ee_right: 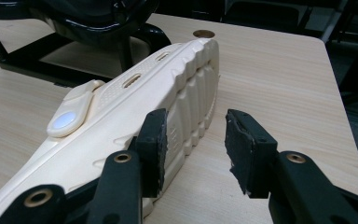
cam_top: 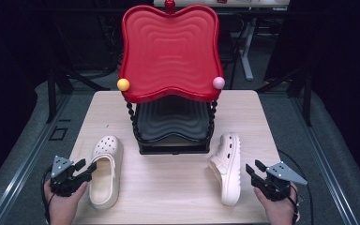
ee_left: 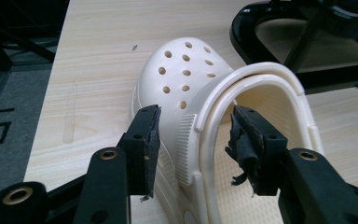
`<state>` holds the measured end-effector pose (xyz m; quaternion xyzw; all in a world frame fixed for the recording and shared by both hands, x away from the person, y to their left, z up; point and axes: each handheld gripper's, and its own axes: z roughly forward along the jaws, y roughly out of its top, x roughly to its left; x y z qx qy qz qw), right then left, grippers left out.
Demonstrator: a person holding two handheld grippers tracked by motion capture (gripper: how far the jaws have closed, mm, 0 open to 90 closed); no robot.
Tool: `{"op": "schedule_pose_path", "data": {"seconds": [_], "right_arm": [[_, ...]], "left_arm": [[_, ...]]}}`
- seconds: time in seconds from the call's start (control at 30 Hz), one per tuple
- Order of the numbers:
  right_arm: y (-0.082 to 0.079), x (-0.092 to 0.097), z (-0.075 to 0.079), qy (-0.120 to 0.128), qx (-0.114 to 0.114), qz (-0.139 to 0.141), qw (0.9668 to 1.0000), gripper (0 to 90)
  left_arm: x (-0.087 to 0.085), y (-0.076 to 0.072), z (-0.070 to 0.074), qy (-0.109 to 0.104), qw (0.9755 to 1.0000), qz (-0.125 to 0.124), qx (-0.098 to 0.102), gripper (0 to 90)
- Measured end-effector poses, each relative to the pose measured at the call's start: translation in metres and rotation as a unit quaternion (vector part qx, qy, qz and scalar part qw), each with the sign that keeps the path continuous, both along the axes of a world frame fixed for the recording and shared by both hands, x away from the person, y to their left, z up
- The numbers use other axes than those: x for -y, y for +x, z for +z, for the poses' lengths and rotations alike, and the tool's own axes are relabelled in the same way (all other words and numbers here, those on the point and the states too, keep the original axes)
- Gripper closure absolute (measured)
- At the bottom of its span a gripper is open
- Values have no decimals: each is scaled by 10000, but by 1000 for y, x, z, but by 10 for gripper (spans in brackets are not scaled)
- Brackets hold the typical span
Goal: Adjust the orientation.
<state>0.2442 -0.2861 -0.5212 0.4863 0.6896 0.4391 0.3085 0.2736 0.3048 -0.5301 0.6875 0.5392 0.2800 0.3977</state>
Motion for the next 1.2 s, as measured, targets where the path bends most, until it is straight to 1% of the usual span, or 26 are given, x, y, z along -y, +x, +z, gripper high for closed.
{"op": "schedule_pose_path", "data": {"seconds": [0.03,0.1,0.13,0.17,0.2,0.27,0.33,0.37,0.4,0.43,0.47,0.53,0.57,0.6,0.63,0.67,0.73,0.8,0.83,0.93,1.0,1.07,1.17,1.2], "right_arm": [[1,1,0,34,2,-19,10000,582],[1,1,0,57,8,-24,10000,582],[2,2,-1,58,-34,2,10000,581],[2,2,-1,58,-34,2,10000,581],[2,0,-1,39,-39,1,10000,576],[2,0,0,39,-19,17,10000,570],[1,-2,0,46,14,44,10000,566],[0,-4,0,13,5,88,10000,566],[0,-4,0,13,5,88,10000,566],[-1,-5,0,2,16,93,10000,566],[-2,-5,1,-7,23,91,10000,566],[-4,-5,1,-29,58,59,10000,566],[-4,-4,1,-20,65,66,10000,566],[-4,-4,1,-20,65,66,10000,566],[-4,-4,1,-1,69,51,10000,566],[-3,-3,1,1,50,39,10000,566],[-3,-2,0,22,41,21,10000,566],[-3,-1,0,59,37,-2,10000,566],[-2,-2,0,73,30,0,10000,566],[-3,-2,0,28,24,27,10000,567],[-3,-2,1,28,32,40,10000,566],[-3,-3,1,43,48,44,10000,566],[-3,-5,1,34,28,60,10000,567],[-2,-5,1,23,27,72,10000,567]], "left_arm": [[1,2,-1,26,10000,-29,-54,511],[2,3,-3,24,10000,-32,-83,507],[2,5,-4,100,9999,-33,-97,500],[2,6,-5,88,9999,-71,-109,500],[3,10,-8,92,9997,-65,-219,506],[4,12,-10,104,9997,-59,-236,522],[6,14,-12,144,9994,-57,-323,540],[6,15,-13,167,9994,-31,-290,560],[7,15,-12,171,9995,0,-279,560],[6,15,-12,191,9995,69,-235,601],[6,15,-12,187,9995,78,-248,620],[5,16,-12,163,9994,133,-274,623],[4,15,-12,155,9992,188,-330,623],[4,15,-12,155,9992,188,-330,623],[3,14,-13,129,9991,250,-320,623],[3,15,-12,86,9991,199,-363,624],[3,16,-12,90,9992,170,-355,644],[3,16,-11,83,9991,193,-376,662],[3,15,-11,87,9991,230,-351,675],[3,14,-10,104,9990,265,-339,711],[3,13,-10,111,9990,247,-358,716],[6,12,-10,65,9991,220,-358,717],[12,9,-9,97,9990,213,-385,717],[17,8,-9,80,9990,149,-419,717]]}}
